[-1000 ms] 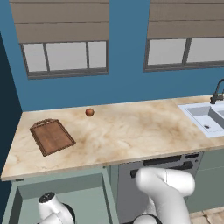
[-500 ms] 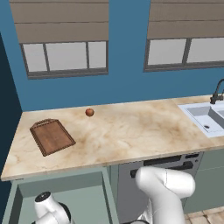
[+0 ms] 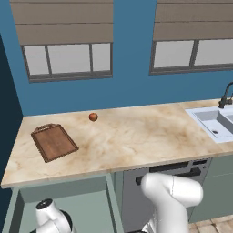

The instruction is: Open the drawer on the left and place the cutting tools on the cutting board.

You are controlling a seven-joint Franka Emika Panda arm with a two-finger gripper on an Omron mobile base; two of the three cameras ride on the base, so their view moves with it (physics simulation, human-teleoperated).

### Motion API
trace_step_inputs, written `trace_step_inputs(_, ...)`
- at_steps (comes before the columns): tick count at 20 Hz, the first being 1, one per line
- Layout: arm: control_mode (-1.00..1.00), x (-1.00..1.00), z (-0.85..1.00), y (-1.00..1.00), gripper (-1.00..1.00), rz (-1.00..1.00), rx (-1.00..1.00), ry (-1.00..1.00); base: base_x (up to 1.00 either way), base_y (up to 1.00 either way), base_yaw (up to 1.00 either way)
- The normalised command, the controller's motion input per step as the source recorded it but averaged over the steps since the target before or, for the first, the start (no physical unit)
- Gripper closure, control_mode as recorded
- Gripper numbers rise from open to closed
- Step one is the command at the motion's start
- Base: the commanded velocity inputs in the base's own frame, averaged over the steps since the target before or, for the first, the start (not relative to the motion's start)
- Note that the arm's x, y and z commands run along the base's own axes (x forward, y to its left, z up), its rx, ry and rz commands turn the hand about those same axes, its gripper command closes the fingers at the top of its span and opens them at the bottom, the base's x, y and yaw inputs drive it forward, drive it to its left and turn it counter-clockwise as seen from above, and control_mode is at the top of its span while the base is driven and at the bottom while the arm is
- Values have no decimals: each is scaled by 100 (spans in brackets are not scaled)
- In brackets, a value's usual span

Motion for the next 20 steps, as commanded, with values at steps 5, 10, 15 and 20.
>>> trace_step_inputs(5, -100, 0, -42, 0, 100, -2, 0, 0, 0, 0, 0)
trace_step_inputs(10, -100, 0, -13, 0, 100, 0, 0, 0, 0, 0, 0)
trace_step_inputs(15, -100, -23, 0, -7, 100, 0, 0, 0, 0, 0, 0)
trace_step_inputs(20, -100, -29, 40, -31, 100, 0, 3, 0, 0, 0, 0)
